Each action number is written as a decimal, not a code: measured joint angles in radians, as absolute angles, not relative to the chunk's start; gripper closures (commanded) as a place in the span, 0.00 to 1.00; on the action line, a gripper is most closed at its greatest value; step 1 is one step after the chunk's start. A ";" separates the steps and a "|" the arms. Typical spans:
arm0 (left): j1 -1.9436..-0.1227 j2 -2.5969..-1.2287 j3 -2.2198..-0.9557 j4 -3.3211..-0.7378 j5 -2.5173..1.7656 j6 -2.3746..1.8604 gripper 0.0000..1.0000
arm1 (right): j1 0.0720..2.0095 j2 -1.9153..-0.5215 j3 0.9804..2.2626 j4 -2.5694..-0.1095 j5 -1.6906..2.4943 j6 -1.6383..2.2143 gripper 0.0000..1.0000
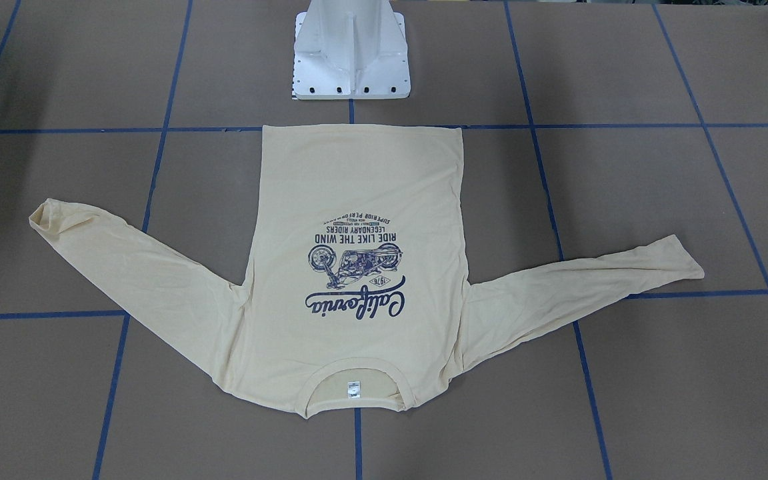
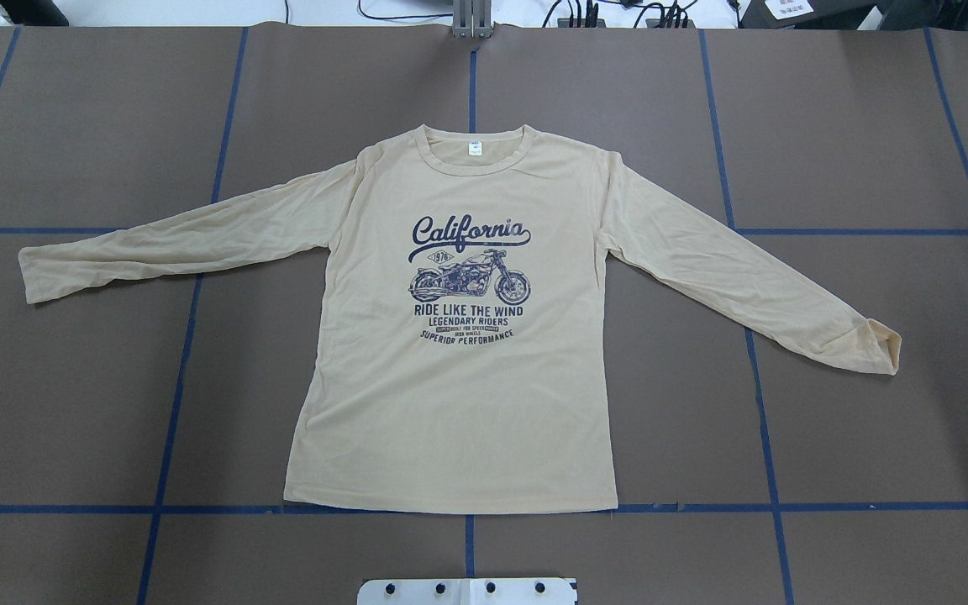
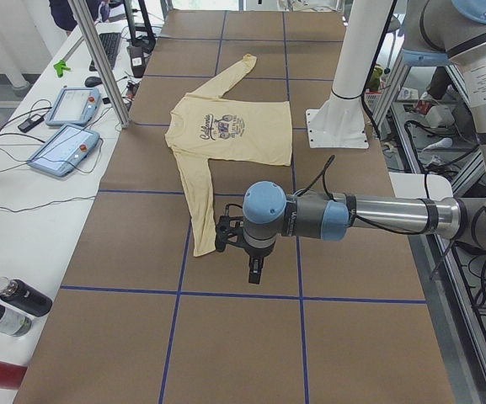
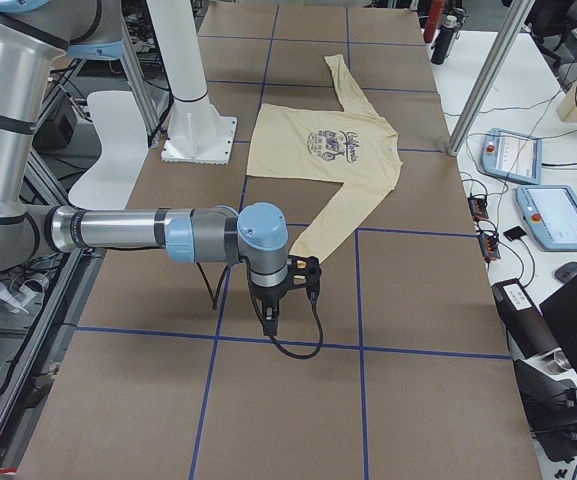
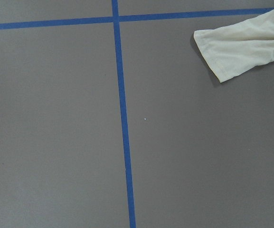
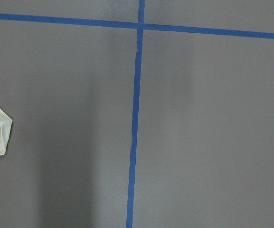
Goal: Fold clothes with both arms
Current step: 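Move the right gripper down to the cuff of the sleeve nearest it, then grasp the sleeve cuff with the right gripper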
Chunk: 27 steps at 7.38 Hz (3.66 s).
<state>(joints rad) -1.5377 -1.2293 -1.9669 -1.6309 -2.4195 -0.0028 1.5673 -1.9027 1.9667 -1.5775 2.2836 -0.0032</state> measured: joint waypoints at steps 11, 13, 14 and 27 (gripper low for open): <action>-1.531 -1.480 -1.957 -1.696 -2.287 -0.009 0.00 | 0.961 -1.830 1.902 -0.963 2.100 0.968 0.07; -1.531 -1.482 -1.956 -1.696 -2.287 -0.009 0.00 | 0.917 -1.779 1.812 -0.877 2.065 1.031 0.22; -1.531 -1.482 -1.956 -1.696 -2.288 -0.009 0.00 | 0.912 -1.756 1.776 -0.864 2.058 1.038 0.24; -1.531 -1.479 -1.957 -1.691 -2.289 -0.009 0.00 | 0.834 -1.765 1.732 -0.857 1.975 1.117 0.77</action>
